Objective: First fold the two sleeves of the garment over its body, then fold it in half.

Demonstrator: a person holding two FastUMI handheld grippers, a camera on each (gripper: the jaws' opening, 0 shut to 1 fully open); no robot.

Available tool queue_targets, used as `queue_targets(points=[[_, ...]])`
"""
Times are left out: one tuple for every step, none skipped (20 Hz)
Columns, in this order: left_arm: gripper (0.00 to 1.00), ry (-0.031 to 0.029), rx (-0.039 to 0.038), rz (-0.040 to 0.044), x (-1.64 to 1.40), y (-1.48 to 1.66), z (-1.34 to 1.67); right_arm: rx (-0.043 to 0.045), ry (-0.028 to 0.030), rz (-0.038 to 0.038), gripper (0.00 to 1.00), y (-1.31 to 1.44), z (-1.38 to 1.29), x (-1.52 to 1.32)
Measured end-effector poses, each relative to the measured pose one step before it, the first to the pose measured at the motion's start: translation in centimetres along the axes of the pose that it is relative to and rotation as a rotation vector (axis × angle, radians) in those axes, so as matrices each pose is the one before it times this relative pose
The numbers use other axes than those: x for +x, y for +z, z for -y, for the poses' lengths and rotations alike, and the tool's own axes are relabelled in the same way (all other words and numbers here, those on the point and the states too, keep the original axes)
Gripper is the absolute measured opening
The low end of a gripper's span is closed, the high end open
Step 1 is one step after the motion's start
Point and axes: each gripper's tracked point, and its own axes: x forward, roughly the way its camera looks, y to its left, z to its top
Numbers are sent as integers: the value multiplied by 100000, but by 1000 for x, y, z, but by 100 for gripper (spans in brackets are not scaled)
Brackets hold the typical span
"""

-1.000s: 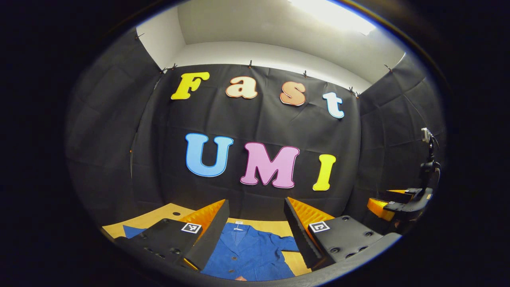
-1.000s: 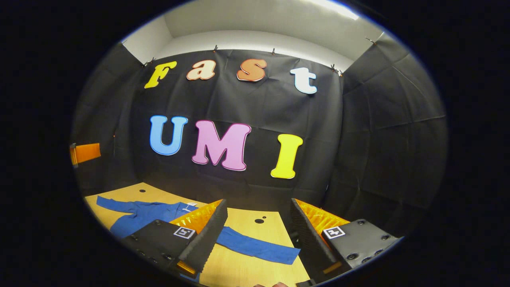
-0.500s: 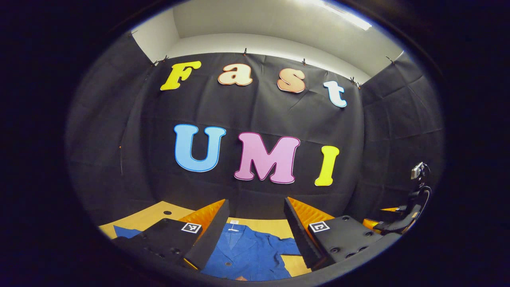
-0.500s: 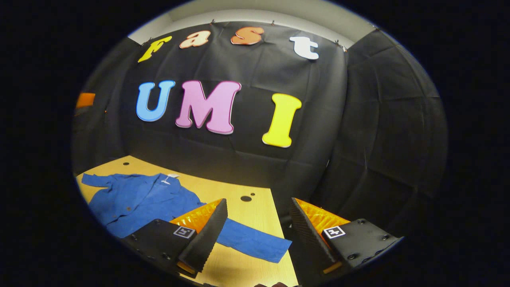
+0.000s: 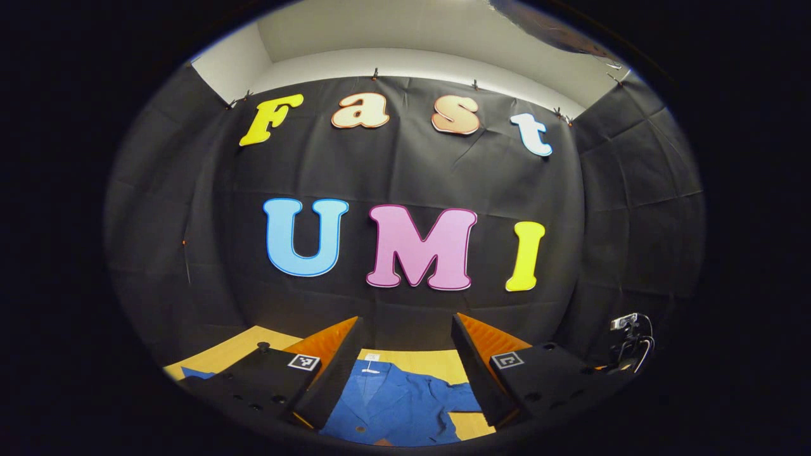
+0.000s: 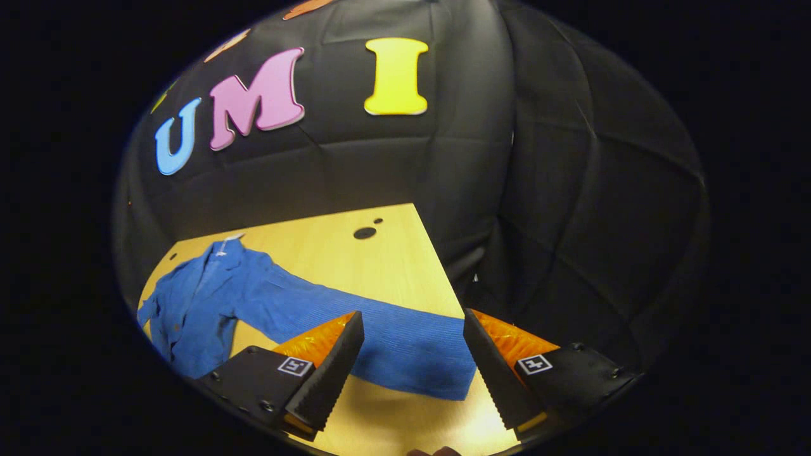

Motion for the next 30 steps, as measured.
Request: queue_targets(points=[[81, 548, -435, -291, 165, -114, 35, -1198, -1080, -3184, 92, -997, 367, 919], [80, 155, -761, -524, 106, -82, -16, -1168, -1291, -3525, 100, -1000, 161, 698], [80, 231, -466, -774, 253, -232, -134, -35, -651, -2666, 100, -696, 196, 573], [80, 666, 181, -608, 228, 44, -233, 570, -224, -1830, 100, -443, -22, 394], [80, 871, 584, 70, 68, 198, -326, 723, -241, -2095, 100, -514, -75, 509], [80, 365, 700, 843, 37, 445, -219, 552, -762, -2156, 100, -617, 79, 623], [80, -206, 919, 903, 97, 460, -112, 823, -840, -1500, 94, -301, 98, 489], [80, -458, 1040, 1096, -30, 486, -131, 1203, -246, -988, 94, -376, -1, 358], [80, -78, 1107, 870, -17, 157, -314, 1111, -861, -1721, 94, -398, 53, 383], [80, -176, 952, 434, 7, 98, -211, 819, -933, -760, 94, -215, 228, 206], [80, -395, 725, -506, 125, -99, -72, 748, -1188, -338, 100, -213, 131, 368], [80, 125, 377, -1081, 50, -252, -128, 823, -976, -1053, 95, -345, 235, 264], [80, 431, -156, -657, -37, -239, -278, 340, -389, -569, 100, -42, -18, -59], [80, 338, -805, -295, -179, -89, -148, 53, -410, 1802, 96, 190, 16, 224], [80, 180, -1170, -434, 14, -172, -145, -180, 6, -1420, 100, -343, 118, -159], [80, 111, -1130, -656, 29, -150, -24, 474, 105, 791, 95, 194, -77, 159], [80, 74, -789, -683, 34, -346, -34, -12, 137, -257, 100, -124, -6, 87], [80, 372, -413, -517, 31, -160, -48, -307, 210, 119, 100, 41, 19, -78], [80, 329, -307, -426, 4, -126, -65, -23, 241, -157, 100, 52, 50, 60], [80, 258, -155, -382, -88, -90, 20, 474, 177, -87, 95, -96, -95, -20], [80, 102, 9, 220, -163, 24, 27, 803, 139, -170, 95, 90, -18, 31], [80, -112, 324, 558, -87, 165, 145, 1058, 118, -61, 100, -3, 74, -30], [80, -160, 682, 617, -143, 203, 59, 920, 131, 9, 95, 16, 10, 38], [80, 61, 889, 353, -63, 86, 132, 763, 28, -154, 100, 32, -48, -77], [80, 102, 908, 173, -152, -69, 49, 312, -224, 112, 100, 101, -18, 25], [80, -92, 665, 45, -80, -44, 109, -66, -194, 79, 95, -101, 62, -6], [80, -293, 311, 14, -107, 19, 173, -111, -1109, 82, 100, 21, 213, 191], [80, -225, 193, 67, -155, -56, 134, 727, -117, -36, 88, 12, 28, -101], [80, 86, 216, 139, -151, 5, 43, 1832, 330, 534, 88, 312, -72, -56], [80, 244, 138, 270, -38, 141, -94, 1672, -520, -172, 87, -85, 295, 189]])
